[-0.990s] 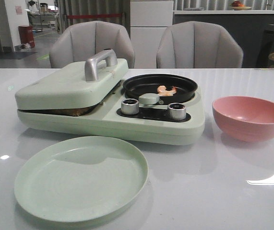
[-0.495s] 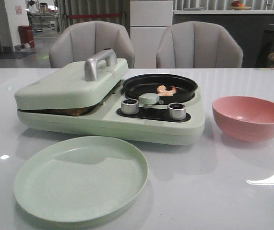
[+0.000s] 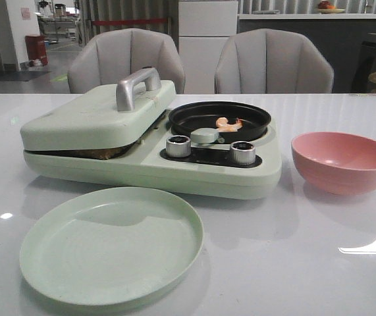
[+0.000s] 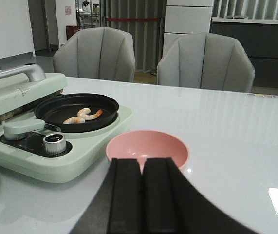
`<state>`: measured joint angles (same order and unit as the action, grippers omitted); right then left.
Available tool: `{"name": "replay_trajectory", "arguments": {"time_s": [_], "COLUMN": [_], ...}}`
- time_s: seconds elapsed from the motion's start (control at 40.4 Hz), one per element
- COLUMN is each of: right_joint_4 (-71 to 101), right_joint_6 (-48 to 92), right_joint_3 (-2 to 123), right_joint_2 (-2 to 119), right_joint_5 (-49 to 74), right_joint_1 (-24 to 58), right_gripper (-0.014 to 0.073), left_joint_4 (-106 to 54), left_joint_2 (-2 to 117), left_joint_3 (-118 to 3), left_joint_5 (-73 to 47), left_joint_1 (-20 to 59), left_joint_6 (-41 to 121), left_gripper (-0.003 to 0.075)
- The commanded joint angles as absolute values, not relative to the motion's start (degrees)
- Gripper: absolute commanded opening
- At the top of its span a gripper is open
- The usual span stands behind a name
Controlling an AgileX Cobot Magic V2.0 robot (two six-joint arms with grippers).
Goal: Make breakfast with bread and shrimp
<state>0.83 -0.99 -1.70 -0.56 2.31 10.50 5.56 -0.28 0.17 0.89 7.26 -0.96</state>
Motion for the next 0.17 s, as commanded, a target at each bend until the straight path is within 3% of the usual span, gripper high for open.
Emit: {"name": "replay_trajectory", "arguments": {"time_s": [0.0,0.148], "right_joint_4": [0.0,0.0], "right_joint_6": [-0.95,-0.95], "right_joint_3": [-1.48,-1.48], "right_joint_2": [-1.67,-1.67], "right_joint_5": [-3.31,-3.31], "right_joint_1": [10.66,10.66], "right_gripper": [-0.0033,-0.0033], "left_joint_4": [5.05,5.05], "left_joint_2": [-1.48,-1.48], "left_joint_3": [1.99,1.99], "left_joint_5": [5.64,5.64], "left_joint_1": [7.66,7.66], "left_joint_6": [-0.99,-0.99], "left_gripper": [0.0033,0.0033]}}
